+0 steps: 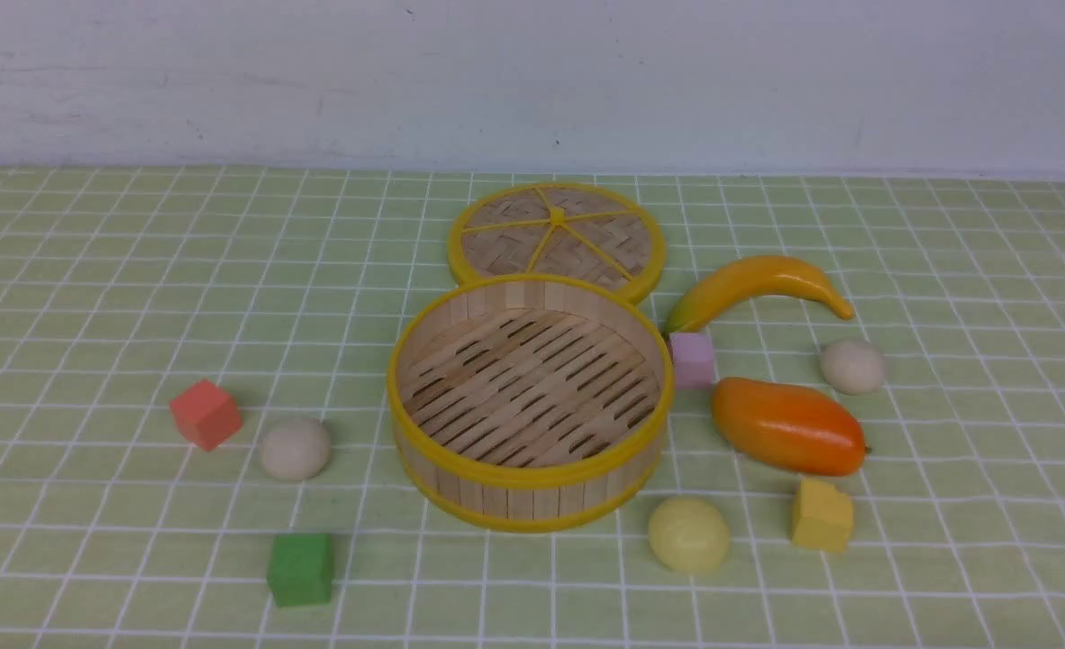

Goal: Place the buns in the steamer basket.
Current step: Use the left arm to grab a steamed stuffed bun

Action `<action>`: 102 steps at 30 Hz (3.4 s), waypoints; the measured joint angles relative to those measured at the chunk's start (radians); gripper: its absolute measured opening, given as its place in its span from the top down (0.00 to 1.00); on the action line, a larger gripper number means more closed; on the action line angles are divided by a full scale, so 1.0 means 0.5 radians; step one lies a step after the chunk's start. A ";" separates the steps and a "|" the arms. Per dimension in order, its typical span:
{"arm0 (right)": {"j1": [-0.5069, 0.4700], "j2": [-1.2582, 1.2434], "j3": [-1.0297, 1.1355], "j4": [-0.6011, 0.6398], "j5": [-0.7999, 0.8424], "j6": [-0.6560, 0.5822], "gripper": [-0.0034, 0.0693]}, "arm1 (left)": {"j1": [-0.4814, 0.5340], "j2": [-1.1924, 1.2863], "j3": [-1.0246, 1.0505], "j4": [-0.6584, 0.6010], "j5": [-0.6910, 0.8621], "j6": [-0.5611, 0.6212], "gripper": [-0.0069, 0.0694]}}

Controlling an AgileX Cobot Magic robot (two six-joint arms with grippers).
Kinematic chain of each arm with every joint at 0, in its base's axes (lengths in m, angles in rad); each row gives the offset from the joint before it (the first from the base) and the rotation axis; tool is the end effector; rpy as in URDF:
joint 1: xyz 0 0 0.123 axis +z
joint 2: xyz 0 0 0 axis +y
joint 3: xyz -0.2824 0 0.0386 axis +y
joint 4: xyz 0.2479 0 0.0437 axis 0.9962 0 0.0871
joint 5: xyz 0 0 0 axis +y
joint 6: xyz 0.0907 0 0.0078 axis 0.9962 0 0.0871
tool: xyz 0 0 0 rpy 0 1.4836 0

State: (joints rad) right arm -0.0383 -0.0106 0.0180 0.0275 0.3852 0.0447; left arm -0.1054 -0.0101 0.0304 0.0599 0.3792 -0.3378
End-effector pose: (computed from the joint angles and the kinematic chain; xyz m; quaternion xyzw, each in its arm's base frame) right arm 0.0522 -0.0011 0.1730 0.0407 0.8054 0.0136 0.5912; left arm 0.0525 -0.0035 0.1694 -0.0778 0.8045 -0.1046 0.5795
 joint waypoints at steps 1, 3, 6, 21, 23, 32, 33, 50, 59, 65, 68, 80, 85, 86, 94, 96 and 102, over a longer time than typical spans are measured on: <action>0.000 0.000 0.000 0.000 0.000 0.000 0.62 | 0.000 0.000 0.000 0.000 0.000 0.000 0.60; 0.000 0.000 0.000 0.000 0.000 0.000 0.62 | 0.000 0.000 0.000 0.000 0.000 0.000 0.60; 0.000 0.000 0.000 0.000 0.000 0.000 0.62 | 0.000 0.000 0.000 0.000 0.000 0.000 0.60; 0.000 0.000 0.000 0.000 0.000 0.000 0.62 | 0.000 0.000 0.000 0.000 0.000 0.000 0.60; 0.000 0.000 0.000 0.000 0.000 0.000 0.62 | 0.000 0.000 0.000 0.000 0.000 0.000 0.60; 0.000 0.000 0.000 -0.002 0.000 0.000 0.62 | 0.000 0.000 0.000 0.000 0.000 0.000 0.60; 0.000 0.000 0.000 -0.002 0.000 0.000 0.62 | 0.000 0.000 0.000 0.000 0.000 0.000 0.60; -0.001 0.000 0.000 -0.002 0.000 0.000 0.62 | 0.000 0.000 0.000 0.011 -0.588 -0.033 0.60; -0.001 0.000 0.000 -0.002 0.000 0.000 0.62 | 0.000 0.000 -0.024 -0.247 -1.687 -0.256 0.60; -0.001 0.000 0.000 -0.002 0.000 0.000 0.62 | 0.000 0.173 -0.617 -0.724 -1.698 -0.250 0.60; -0.001 0.000 0.000 -0.002 0.000 0.000 0.62 | 0.000 0.387 -0.971 -0.770 -1.375 -0.163 0.60; -0.001 0.000 0.000 0.000 0.000 0.000 0.62 | 0.000 1.470 -1.640 -0.443 -0.065 0.081 0.60; -0.001 0.000 0.000 0.000 0.000 0.000 0.62 | 0.000 1.885 -1.641 -0.411 -0.066 0.002 0.60; -0.001 0.000 0.000 0.000 0.000 0.000 0.62 | 0.000 1.958 -1.645 -0.422 -0.045 -0.014 0.60; -0.001 0.000 0.000 0.000 0.000 0.000 0.62 | 0.000 2.559 -1.830 -0.526 0.439 0.012 0.60; -0.001 0.000 0.000 0.000 0.000 0.000 0.62 | 0.000 2.713 -1.935 -0.545 0.527 0.171 0.60; -0.001 0.000 0.000 0.000 0.000 0.000 0.62 | 0.000 3.061 -2.292 -0.599 0.808 0.482 0.60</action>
State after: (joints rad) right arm -0.0387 -0.0106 0.0180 0.0274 0.3852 0.0447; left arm -0.1054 1.5202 -1.1154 -0.2396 0.7833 -0.0969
